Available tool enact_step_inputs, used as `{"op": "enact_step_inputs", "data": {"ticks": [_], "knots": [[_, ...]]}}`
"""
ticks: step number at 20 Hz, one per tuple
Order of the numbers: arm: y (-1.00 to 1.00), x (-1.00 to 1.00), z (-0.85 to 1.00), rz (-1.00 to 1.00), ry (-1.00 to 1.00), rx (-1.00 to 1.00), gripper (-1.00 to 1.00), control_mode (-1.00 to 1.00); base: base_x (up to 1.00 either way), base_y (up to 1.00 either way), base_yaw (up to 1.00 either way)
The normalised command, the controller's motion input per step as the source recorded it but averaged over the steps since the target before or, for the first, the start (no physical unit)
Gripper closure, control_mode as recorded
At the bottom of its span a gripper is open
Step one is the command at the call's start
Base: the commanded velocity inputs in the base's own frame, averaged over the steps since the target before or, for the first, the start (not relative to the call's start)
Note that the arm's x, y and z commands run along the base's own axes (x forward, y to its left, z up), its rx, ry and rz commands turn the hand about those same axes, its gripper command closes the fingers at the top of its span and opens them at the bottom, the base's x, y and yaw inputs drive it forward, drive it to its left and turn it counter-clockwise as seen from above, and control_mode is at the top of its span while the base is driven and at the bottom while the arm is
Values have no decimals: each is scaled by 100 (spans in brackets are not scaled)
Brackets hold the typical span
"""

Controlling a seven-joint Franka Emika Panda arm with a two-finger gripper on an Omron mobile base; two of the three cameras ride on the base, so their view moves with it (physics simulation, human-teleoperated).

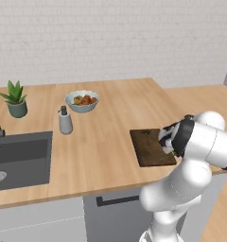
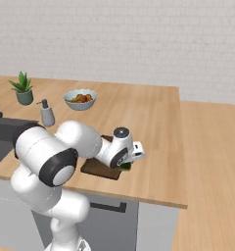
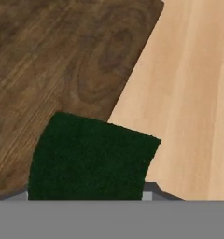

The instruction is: Pick up the sponge from the counter and clean the cutting board by briefly scrubbing or pressing down on the cutting board. Once finished, release the sponge.

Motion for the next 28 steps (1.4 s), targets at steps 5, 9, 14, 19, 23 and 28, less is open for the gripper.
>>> {"op": "enact_step_inputs", "data": {"ticks": [5, 9, 14, 19, 23, 28], "knots": [[-54, 2, 1, 0, -7, 0, 100, -100, 0, 0, 0], [-70, 0, 9, 0, -8, 0, 100, -100, 0, 0, 0], [-42, 23, 0, 0, 0, 0, -100, -100, 0, 0, 0], [2, 6, 3, 0, 0, 2, -100, -100, 0, 0, 0], [11, 11, 0, 0, 0, 0, -100, -100, 0, 0, 0], [26, -1, 52, -1, -8, -5, -100, -100, 0, 0, 0]]}}
